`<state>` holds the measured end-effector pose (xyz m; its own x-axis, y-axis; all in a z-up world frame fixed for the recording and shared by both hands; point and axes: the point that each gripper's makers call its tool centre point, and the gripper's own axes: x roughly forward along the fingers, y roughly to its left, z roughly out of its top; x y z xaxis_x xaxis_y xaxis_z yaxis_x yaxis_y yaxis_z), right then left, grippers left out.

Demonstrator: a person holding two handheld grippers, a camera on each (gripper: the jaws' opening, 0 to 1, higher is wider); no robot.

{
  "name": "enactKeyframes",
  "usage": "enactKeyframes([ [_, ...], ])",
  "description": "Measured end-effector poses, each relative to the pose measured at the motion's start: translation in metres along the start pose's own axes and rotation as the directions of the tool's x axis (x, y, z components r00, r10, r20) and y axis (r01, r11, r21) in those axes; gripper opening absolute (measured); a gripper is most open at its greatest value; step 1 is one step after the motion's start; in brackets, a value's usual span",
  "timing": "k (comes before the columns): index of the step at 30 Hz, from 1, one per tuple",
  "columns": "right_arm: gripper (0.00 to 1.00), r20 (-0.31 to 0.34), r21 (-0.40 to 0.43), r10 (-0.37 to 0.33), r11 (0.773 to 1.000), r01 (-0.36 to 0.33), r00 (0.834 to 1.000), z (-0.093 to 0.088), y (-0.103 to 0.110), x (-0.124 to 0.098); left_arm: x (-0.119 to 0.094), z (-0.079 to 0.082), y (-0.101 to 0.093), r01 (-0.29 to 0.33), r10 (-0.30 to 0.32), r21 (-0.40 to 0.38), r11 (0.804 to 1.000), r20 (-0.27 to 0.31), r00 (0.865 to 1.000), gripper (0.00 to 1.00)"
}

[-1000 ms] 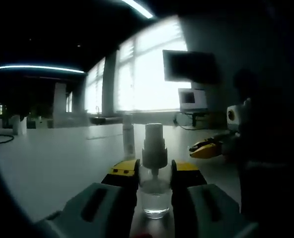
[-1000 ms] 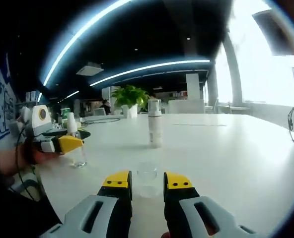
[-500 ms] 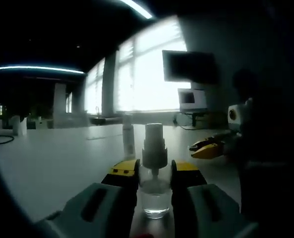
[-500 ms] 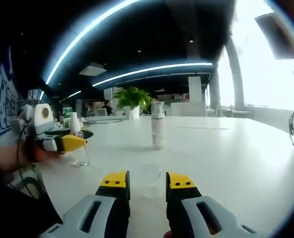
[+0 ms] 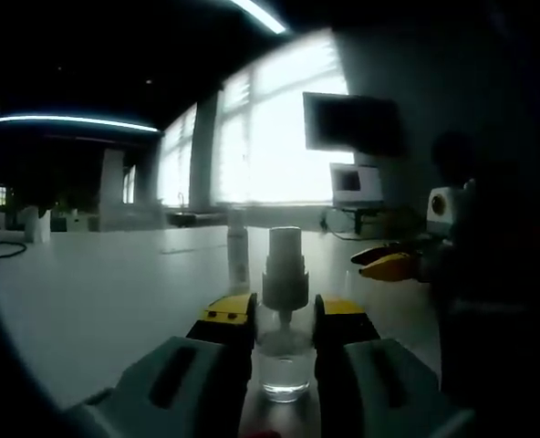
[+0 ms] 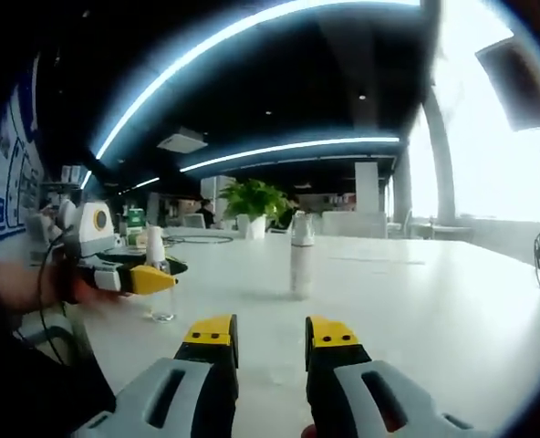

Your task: Clamp pump bottle remove cover press pump head put on cover

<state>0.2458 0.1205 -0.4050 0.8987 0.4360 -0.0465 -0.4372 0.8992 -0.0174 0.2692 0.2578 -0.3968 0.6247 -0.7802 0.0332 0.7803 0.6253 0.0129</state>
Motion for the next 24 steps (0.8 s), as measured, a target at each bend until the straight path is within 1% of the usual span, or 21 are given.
enactKeyframes([
  [5, 0.24, 0.014, 0.001, -0.007, 1.0, 0.007, 1.0, 0.006, -0.004, -0.002, 0.0, 0.0, 0.0, 0.002, -0.002, -0.005, 1.0, -0.002, 1.0, 0.16],
  [9, 0.23, 0.027, -0.008, -0.001, 1.0, 0.001, 1.0, 0.016, -0.003, -0.004, -0.001, 0.0, -0.001, 0.013, -0.013, 0.001, 1.0, -0.002, 1.0, 0.16],
  [12, 0.23, 0.038, -0.019, 0.03, 0.999, -0.029, 0.999, 0.027, 0.006, -0.002, -0.001, 0.0, -0.003, 0.019, -0.019, 0.016, 1.0, -0.001, 1.0, 0.16],
  [15, 0.23, 0.047, -0.05, 0.058, 0.997, -0.056, 0.997, 0.038, 0.014, 0.002, -0.001, 0.0, -0.005, 0.021, -0.021, 0.005, 1.0, -0.003, 1.0, 0.16],
  [18, 0.22, 0.066, -0.054, 0.093, 0.995, -0.09, 0.993, 0.053, 0.024, 0.005, -0.001, -0.001, -0.005, 0.022, -0.022, -0.008, 1.0, -0.005, 1.0, 0.16],
  [21, 0.21, 0.065, -0.084, 0.11, 0.991, -0.105, 0.992, 0.061, 0.032, 0.008, -0.001, -0.001, -0.005, 0.022, -0.022, -0.008, 1.0, -0.004, 1.0, 0.16],
  [24, 0.21, 0.066, -0.096, 0.138, 0.987, -0.131, 0.988, 0.068, 0.039, 0.009, -0.001, -0.001, -0.005, 0.023, -0.023, -0.007, 1.0, -0.004, 1.0, 0.16],
])
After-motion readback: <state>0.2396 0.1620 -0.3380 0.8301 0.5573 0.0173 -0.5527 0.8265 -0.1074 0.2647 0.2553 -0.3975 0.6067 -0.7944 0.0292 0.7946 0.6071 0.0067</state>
